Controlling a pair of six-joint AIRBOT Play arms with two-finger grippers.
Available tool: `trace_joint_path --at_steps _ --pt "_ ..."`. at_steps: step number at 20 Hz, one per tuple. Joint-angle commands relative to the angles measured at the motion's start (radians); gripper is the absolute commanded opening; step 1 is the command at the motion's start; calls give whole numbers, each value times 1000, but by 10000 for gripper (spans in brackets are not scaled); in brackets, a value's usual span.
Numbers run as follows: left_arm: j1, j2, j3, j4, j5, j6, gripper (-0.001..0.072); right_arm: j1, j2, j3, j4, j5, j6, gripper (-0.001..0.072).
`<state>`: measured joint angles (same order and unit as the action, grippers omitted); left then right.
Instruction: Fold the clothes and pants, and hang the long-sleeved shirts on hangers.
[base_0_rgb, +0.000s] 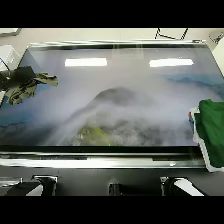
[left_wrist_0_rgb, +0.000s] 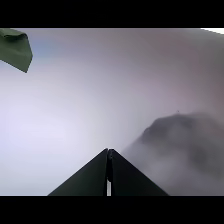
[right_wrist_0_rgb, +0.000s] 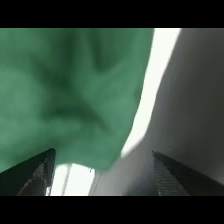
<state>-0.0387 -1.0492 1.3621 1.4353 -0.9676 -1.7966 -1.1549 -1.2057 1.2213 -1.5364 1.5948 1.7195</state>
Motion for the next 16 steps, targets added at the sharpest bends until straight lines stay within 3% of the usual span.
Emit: trace_joint_path --at_steps 1,3,5,6,8,10,11,12,14,16 --pt "-6 -10 45 -1 71 129 18 10 4 103 195 -229 -72 700" --pt "-24 -70 175 57 34 171 17 92 5 244 378 -435 -141 691" --pt "-58 -174 317 242 -49 171 17 274 5 335 439 -565 -182 686" --pt "-76 -239 376 346 -116 171 17 384 5 349 436 -593 -183 677" --pt "-77 -347 412 397 -279 160 57 636 -15 349 393 -550 -177 677" --pt "-71 -443 407 352 -573 83 576 832 -84 349 333 -403 -105 681" --pt "-69 -478 388 294 -696 121 671 899 -128 349 333 -319 -79 681" --pt "-72 -484 337 222 -738 171 670 956 -175 349 333 -231 -66 681" --pt "-87 -398 200 150 -580 139 670 1034 -238 349 320 -120 -66 680" --pt "-101 -274 53 138 -356 82 670 1087 -258 349 275 -100 -64 680"
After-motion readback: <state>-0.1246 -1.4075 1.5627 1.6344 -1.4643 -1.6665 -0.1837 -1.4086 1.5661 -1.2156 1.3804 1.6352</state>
